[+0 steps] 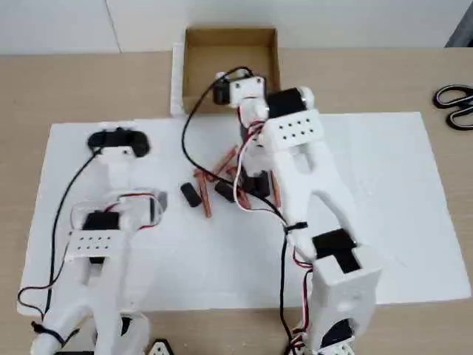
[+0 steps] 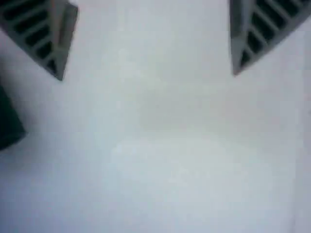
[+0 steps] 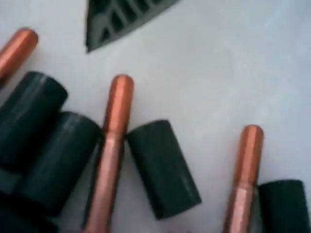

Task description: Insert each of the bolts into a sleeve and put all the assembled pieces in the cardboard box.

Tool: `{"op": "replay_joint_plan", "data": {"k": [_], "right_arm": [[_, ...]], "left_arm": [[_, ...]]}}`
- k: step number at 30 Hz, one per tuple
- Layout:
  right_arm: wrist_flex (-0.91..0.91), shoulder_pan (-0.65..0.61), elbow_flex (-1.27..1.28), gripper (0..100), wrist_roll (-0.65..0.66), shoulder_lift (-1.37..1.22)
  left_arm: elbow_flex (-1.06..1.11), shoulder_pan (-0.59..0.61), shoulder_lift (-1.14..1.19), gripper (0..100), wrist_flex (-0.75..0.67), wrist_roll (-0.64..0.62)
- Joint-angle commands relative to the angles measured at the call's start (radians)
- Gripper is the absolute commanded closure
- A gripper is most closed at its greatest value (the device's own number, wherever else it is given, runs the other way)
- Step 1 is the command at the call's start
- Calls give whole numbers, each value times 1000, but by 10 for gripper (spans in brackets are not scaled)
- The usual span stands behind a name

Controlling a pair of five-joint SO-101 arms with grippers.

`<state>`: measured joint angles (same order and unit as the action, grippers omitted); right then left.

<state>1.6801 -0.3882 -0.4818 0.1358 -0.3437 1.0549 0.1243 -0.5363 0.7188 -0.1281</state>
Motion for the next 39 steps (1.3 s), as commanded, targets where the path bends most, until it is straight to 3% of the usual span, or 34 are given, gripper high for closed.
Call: {"op": "replay_joint_plan", "data": {"k": [1, 8, 16, 24, 39], "right_arm": [[7, -44, -95, 841, 12, -4], [-48, -111, -103, 841, 5, -68], [-130, -228, -104, 841, -94, -137], [-194, -340, -104, 841, -112, -143], [-239, -348, -106, 841, -164, -292]], "left_arm": [[-16, 58, -40, 788, -35, -58], [-33, 189, -40, 788, -43, -137], [-31, 230, -40, 788, -64, -135], [-31, 236, -40, 788, -69, -138], [-30, 235, -40, 788, -71, -138]]}}
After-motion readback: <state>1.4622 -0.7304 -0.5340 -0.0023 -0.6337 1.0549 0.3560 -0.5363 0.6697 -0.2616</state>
